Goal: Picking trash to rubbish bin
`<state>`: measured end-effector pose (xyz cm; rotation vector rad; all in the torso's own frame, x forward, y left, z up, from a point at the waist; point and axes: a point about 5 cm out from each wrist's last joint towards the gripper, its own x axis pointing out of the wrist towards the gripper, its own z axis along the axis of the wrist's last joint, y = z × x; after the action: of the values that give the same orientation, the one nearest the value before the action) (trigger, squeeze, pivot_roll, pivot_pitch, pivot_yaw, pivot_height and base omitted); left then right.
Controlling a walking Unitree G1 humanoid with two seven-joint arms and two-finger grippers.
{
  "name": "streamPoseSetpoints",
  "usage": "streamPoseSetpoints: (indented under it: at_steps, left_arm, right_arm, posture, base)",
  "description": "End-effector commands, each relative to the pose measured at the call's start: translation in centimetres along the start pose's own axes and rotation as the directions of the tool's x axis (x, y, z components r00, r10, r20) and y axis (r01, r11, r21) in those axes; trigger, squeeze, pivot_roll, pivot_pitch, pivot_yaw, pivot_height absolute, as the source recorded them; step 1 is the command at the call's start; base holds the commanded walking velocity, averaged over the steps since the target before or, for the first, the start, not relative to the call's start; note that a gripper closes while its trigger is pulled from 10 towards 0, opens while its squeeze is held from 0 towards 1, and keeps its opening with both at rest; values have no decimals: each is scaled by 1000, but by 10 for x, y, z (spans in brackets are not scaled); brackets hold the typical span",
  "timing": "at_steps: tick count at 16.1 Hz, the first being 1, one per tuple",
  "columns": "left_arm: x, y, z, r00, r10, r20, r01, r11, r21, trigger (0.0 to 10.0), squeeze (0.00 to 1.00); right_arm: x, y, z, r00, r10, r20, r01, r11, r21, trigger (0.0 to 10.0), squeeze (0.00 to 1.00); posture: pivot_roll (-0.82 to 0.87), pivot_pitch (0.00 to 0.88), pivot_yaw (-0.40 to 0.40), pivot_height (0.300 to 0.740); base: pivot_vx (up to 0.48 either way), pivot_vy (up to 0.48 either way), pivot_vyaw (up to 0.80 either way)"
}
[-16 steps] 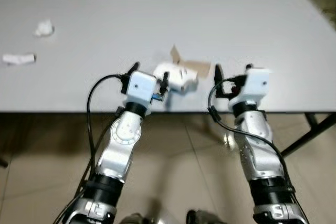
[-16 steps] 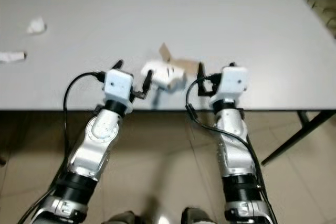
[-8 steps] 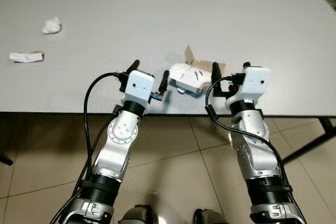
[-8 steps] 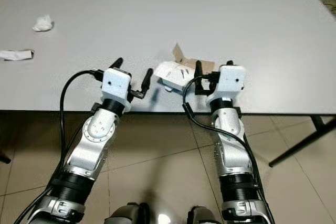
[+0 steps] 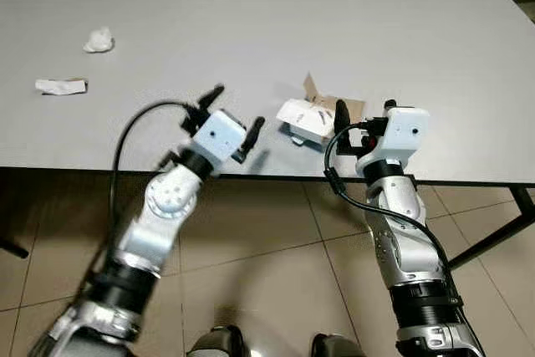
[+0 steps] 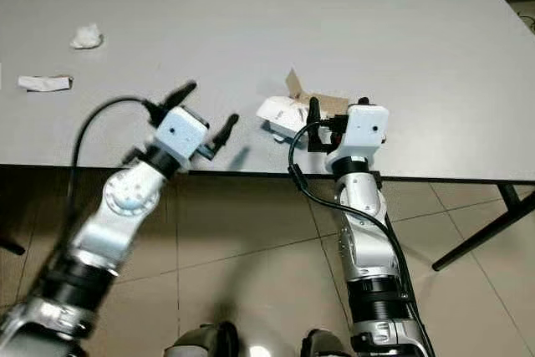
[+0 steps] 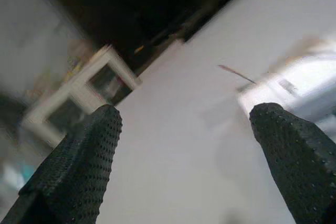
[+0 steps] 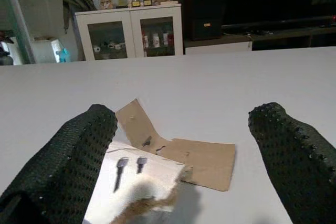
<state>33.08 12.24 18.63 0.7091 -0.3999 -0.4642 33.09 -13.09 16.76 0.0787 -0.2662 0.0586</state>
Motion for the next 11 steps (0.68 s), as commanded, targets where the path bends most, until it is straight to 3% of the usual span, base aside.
streamPoseSetpoints:
  at_steps: [1, 3, 6, 8, 11]
  left_arm:
    - [2, -6, 7, 994, -101, 34, 97, 990, 97, 10000, 0]
    - [-3, -5, 9, 967, -251, 50, 237, 953, 188, 10000, 0]
    - [-11, -14, 7, 895, -442, 53, 423, 882, 206, 10000, 0]
    - [-13, -18, 6, 863, -503, 55, 481, 850, 216, 10000, 0]
    - [-10, -21, 6, 847, -528, 67, 504, 836, 218, 10000, 0]
  right_arm:
    - [-1, 0, -4, 1000, -6, -14, 6, 1000, 0, 10000, 0]
    - [-1, 1, -5, 1000, -4, -16, 4, 1000, 2, 10000, 0]
    - [-2, 3, -5, 1000, 0, -15, 0, 1000, 4, 10000, 0]
    - [-2, 3, -6, 1000, 0, -15, 0, 1000, 4, 10000, 0]
    - [-1, 3, -6, 1000, -4, -12, 4, 1000, 2, 10000, 0]
  posture:
    - [3, 168, 25, 740]
    - [5, 160, 35, 740]
    - [-3, 150, 43, 740]
    - [-6, 144, 46, 740]
    - [-12, 139, 52, 740]
  base:
    - [0, 0, 0]
    - [0, 0, 0]
    - [0, 0, 0]
    - [0, 0, 0]
    - [0, 0, 0]
